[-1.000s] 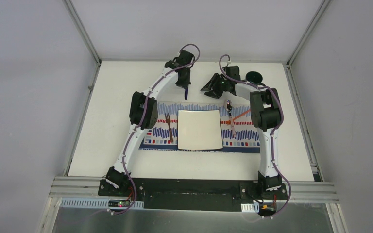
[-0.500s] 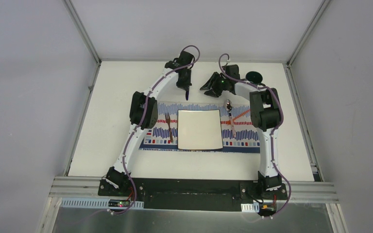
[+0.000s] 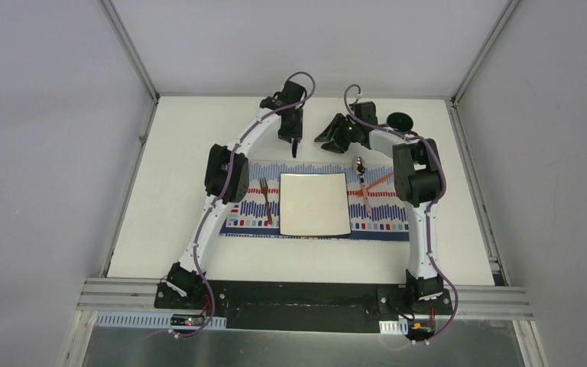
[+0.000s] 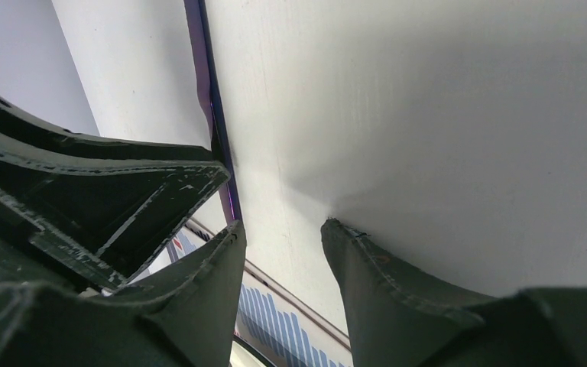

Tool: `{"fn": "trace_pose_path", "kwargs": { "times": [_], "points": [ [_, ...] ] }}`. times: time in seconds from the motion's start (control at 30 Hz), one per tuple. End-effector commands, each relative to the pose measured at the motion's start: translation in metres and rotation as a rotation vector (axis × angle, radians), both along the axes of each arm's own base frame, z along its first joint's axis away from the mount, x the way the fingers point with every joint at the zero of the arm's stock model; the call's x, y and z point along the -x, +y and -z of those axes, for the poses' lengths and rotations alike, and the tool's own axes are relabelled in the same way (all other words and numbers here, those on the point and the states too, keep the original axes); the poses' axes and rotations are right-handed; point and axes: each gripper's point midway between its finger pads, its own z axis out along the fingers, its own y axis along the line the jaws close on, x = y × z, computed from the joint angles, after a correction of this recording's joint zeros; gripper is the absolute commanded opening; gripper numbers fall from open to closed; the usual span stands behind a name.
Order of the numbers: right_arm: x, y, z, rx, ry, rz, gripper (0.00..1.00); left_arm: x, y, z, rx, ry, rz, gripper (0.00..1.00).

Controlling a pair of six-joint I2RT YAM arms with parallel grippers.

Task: Set the dinner table for one person

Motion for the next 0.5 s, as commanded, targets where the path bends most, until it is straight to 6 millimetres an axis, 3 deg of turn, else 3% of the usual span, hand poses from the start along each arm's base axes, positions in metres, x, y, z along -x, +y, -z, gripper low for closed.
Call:
{"fn": "trace_pose_path", "kwargs": {
  "times": [0.0,0.3,0.47],
  "points": [
    [-0.011,0.009,-0.021,-0.033,-0.062,-0.014,0.5,-0.01,-0.005,-0.002,0.02,-0.032,0.002,0.35],
    [-0.011,0.009,-0.019,-0.036,-0.061,-0.015,0.51,-0.008,-0.007,0.014,0.018,-0.005,0.001,0.36],
    [-0.011,0.009,-0.019,-0.04,-0.062,-0.016,0.51,-0.006,-0.008,0.021,0.024,0.011,0.008,0.27]
  ]
}}
